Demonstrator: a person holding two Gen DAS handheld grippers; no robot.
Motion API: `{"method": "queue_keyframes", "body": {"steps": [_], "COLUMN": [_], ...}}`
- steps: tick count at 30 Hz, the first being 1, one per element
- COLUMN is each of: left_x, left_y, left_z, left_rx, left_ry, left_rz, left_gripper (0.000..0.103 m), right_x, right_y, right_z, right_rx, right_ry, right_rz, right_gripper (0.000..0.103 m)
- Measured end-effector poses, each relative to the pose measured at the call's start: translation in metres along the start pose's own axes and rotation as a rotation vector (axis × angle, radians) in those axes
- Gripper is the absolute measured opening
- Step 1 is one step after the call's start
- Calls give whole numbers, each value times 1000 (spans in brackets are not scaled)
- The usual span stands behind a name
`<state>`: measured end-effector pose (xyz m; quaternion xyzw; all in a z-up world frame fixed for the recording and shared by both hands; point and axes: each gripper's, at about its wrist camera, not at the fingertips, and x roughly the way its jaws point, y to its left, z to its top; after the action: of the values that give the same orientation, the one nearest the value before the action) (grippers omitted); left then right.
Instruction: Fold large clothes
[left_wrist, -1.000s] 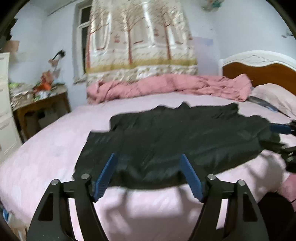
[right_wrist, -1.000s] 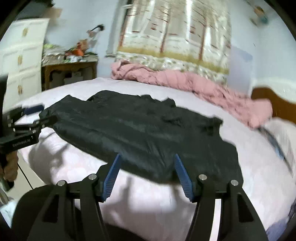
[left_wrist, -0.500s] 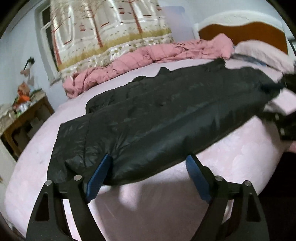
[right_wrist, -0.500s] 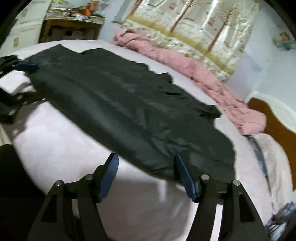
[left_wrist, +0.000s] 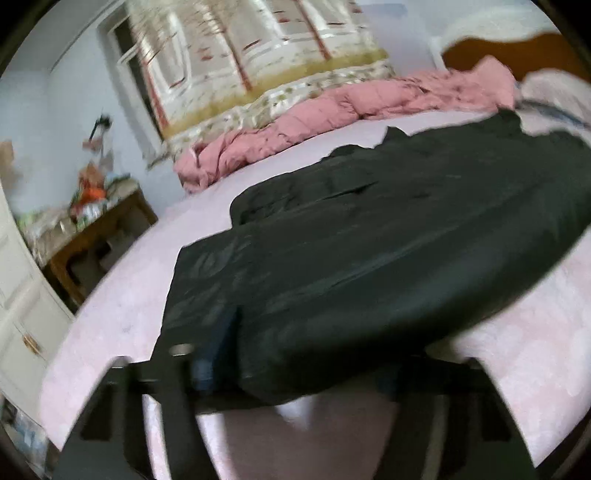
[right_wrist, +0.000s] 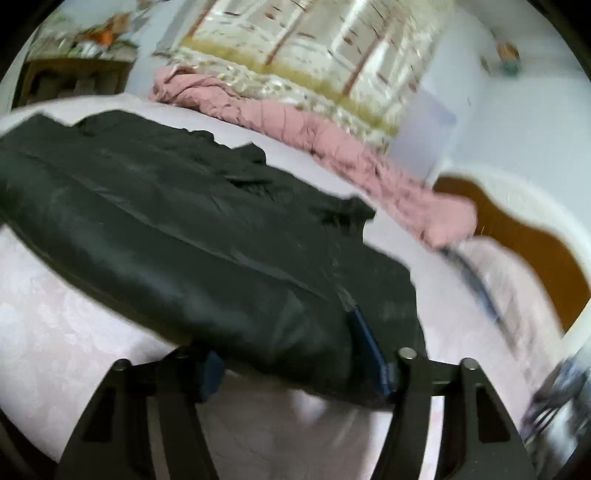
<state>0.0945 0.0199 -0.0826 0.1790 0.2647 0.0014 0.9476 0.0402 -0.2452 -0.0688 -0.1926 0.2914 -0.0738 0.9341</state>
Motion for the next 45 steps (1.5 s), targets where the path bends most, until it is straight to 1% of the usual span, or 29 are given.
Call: {"method": "queue_keyframes", "body": {"steps": [1, 2, 3, 4, 6, 9, 13, 14, 16, 18, 20, 23, 24, 25, 28, 32, 36, 39, 40, 43, 45], "left_x": [-3, -6, -10, -14, -23, -41, -61, -67, -72, -73, -71, -70, -70, -70, -65, -48, -12, 26, 37, 77, 105], "left_y": [4, 5, 5, 5, 7, 14, 20, 21, 27, 33, 37, 36, 36, 36, 42, 53, 57, 65, 68, 74, 74], "left_z": [-1, -1, -1, 0, 2, 3, 4, 4, 6, 9, 11, 19, 22, 26, 43, 72, 107, 133, 141, 159, 167], "left_rx": [-18, -27, -35, -44, -66, -81, -72, -74, -91, -126, -146, -139, -136, -136, -151, -180, -179, -203, -216, -240, -238], "left_ry": [-14, -29, -43, -50, -65, -73, -72, -73, -72, -72, -64, -80, -86, -90, -99, -117, -107, -73, -63, -17, 36], "left_rz": [-15, -27, -29, -28, -30, -60, -74, -79, -90, -105, -114, -90, -83, -81, -86, -94, -83, -95, -109, -140, -155], "left_gripper": [37, 34, 28, 25, 24, 24, 26, 27, 33, 36, 37, 40, 41, 41, 43, 45, 45, 44, 42, 41, 41], "right_x": [2, 1, -2, -5, -11, -24, -53, -58, -64, -66, -66, -66, -66, -66, -65, -49, -12, 19, 32, 76, 108], "right_y": [-3, -6, -6, -5, -4, -10, -26, -27, -33, -39, -43, -47, -49, -50, -57, -66, -68, -67, -67, -66, -62], "right_z": [-1, -3, -5, -6, -6, -4, -7, -8, -9, -10, -8, -3, 1, 4, 18, 52, 99, 132, 143, 175, 189], "right_rx": [16, 34, 41, 46, 62, 94, 151, 161, 189, 217, 232, 227, 222, 221, 226, 223, 200, 183, 184, 214, 224], "right_ry": [5, -2, -15, -25, -26, -26, -63, -66, -61, -56, -58, -72, -81, -86, -113, -154, -182, -192, -193, -157, -103], "right_rz": [11, 21, 25, 22, 24, 36, 77, 78, 91, 103, 119, 113, 109, 105, 111, 116, 104, 115, 123, 146, 161], "right_gripper": [41, 38, 32, 29, 25, 25, 27, 27, 30, 33, 34, 37, 39, 42, 43, 46, 46, 34, 32, 31, 31]}}
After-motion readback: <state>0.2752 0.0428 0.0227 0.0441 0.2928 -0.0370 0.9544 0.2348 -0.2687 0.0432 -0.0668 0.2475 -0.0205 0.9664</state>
